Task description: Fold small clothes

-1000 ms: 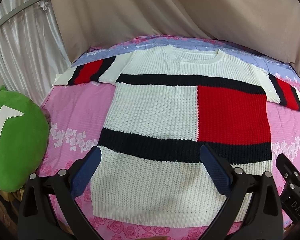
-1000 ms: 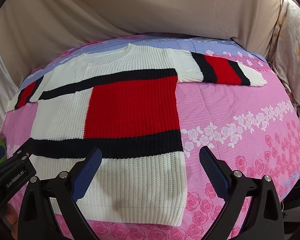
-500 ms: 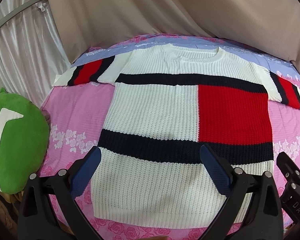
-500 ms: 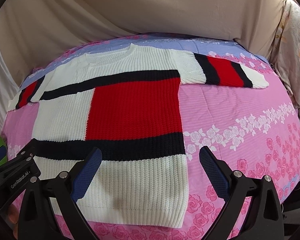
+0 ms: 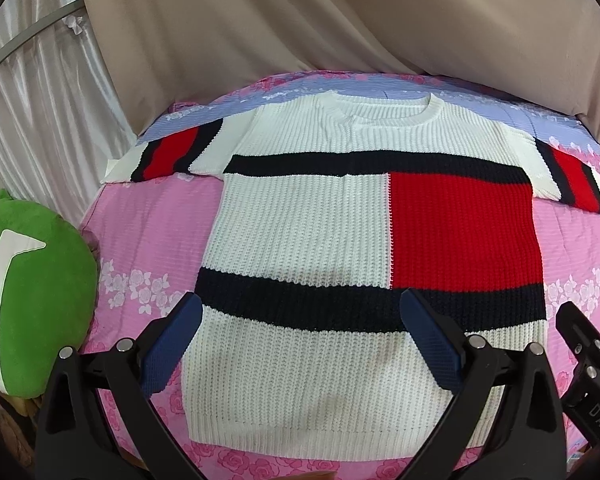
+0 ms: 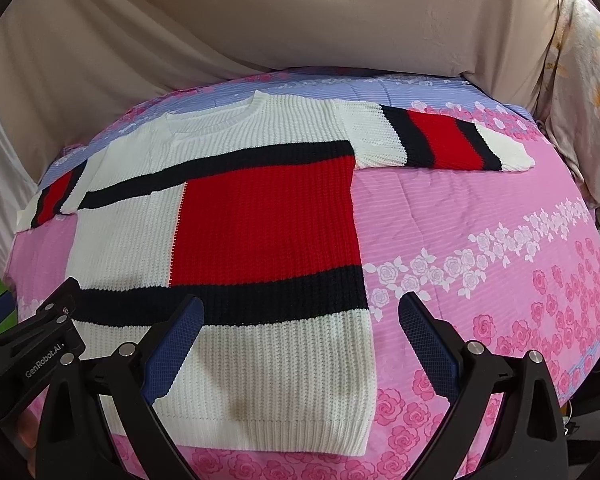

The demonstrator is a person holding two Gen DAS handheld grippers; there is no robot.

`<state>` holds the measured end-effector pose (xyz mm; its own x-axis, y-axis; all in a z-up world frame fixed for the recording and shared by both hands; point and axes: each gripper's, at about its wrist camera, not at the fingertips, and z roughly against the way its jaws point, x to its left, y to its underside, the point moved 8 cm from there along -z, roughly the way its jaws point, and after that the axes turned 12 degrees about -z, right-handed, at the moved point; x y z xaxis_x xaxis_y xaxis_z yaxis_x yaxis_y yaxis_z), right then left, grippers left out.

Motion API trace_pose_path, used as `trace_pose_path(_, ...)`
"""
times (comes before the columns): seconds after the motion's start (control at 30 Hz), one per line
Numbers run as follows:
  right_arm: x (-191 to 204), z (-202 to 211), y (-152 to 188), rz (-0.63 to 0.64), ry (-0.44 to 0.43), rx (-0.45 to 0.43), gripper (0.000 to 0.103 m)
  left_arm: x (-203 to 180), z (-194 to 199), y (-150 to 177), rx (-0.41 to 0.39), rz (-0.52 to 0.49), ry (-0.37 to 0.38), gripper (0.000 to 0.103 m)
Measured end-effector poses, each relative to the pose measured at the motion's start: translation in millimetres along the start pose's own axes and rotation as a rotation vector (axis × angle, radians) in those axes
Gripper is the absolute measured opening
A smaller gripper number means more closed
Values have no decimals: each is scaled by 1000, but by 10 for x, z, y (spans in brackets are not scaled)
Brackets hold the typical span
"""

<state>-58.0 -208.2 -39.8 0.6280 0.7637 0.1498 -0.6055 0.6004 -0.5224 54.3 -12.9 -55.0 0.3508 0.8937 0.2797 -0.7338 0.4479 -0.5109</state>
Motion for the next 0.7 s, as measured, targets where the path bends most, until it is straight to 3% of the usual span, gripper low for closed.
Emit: trace_pose_path(0.7,-18,-68,-55,2,7,10,96,-88,-92,-47,13,-13,13,97)
